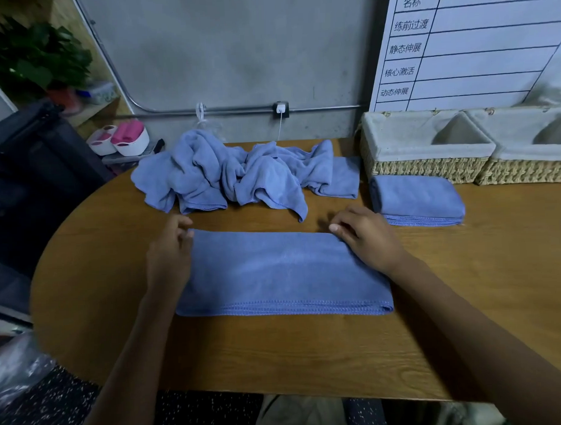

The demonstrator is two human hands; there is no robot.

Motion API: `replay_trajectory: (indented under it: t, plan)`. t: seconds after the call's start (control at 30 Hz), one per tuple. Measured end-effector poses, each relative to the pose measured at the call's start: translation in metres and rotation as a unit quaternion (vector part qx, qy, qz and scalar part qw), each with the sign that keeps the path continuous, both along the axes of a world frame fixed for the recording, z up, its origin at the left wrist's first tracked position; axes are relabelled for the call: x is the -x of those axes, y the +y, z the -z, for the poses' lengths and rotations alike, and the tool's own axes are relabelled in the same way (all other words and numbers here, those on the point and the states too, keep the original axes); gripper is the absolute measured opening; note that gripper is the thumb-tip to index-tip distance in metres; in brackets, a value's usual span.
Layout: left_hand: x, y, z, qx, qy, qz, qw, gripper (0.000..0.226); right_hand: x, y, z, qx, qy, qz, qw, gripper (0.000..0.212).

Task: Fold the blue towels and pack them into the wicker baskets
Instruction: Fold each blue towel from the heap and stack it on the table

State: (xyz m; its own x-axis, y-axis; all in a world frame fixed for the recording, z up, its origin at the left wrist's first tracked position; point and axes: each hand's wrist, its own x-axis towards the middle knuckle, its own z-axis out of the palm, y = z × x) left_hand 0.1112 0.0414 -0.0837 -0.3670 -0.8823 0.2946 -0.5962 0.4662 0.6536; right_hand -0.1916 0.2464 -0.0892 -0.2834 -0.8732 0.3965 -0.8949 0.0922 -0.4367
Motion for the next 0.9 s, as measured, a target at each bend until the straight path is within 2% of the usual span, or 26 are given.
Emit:
replay_trajectory:
  t: [0.1,0.17,0.23,0.33,0.5,0.6,0.7,0.8,0.9]
  plan:
    - [0.002,0.005,-0.011,0.064,-0.089,-0.032,0.993,0.017,-0.001,0.008,0.009,0.002,0.023,0.028,0.999,0.033]
    - [0.008,0.021,-0.017,0.14,-0.109,-0.057,0.982,0.021,-0.003,0.013,0.015,-0.002,0.005,0.046,0.999,0.042]
    - [0.023,0.045,-0.014,0.166,-0.1,-0.001,0.981,0.023,-0.001,0.014,0.017,0.002,-0.038,0.064,0.997,0.035]
    - [0.034,0.07,0.013,0.135,-0.147,0.088,0.976,0.03,0.005,0.011,0.015,-0.02,-0.064,0.041,0.997,0.014]
    - [0.027,0.061,0.02,0.134,-0.181,0.097,0.969,0.055,0.018,0.015,0.004,-0.045,-0.139,0.001,0.989,0.008]
    - [0.03,0.064,0.018,0.151,-0.171,0.113,0.967,0.053,0.026,0.02,0.0,-0.033,-0.174,0.012,0.984,0.006]
    - [0.047,0.09,0.007,0.178,-0.122,0.154,0.964,0.04,0.031,0.025,-0.001,-0.036,-0.205,-0.002,0.978,0.005]
    - [0.084,0.143,-0.006,0.2,-0.075,0.276,0.937,0.025,0.035,0.026,-0.004,-0.048,-0.217,-0.025,0.975,0.001]
    - [0.121,0.185,0.0,0.194,-0.075,0.373,0.904,0.03,0.038,0.025,-0.008,-0.065,-0.218,-0.043,0.973,0.007]
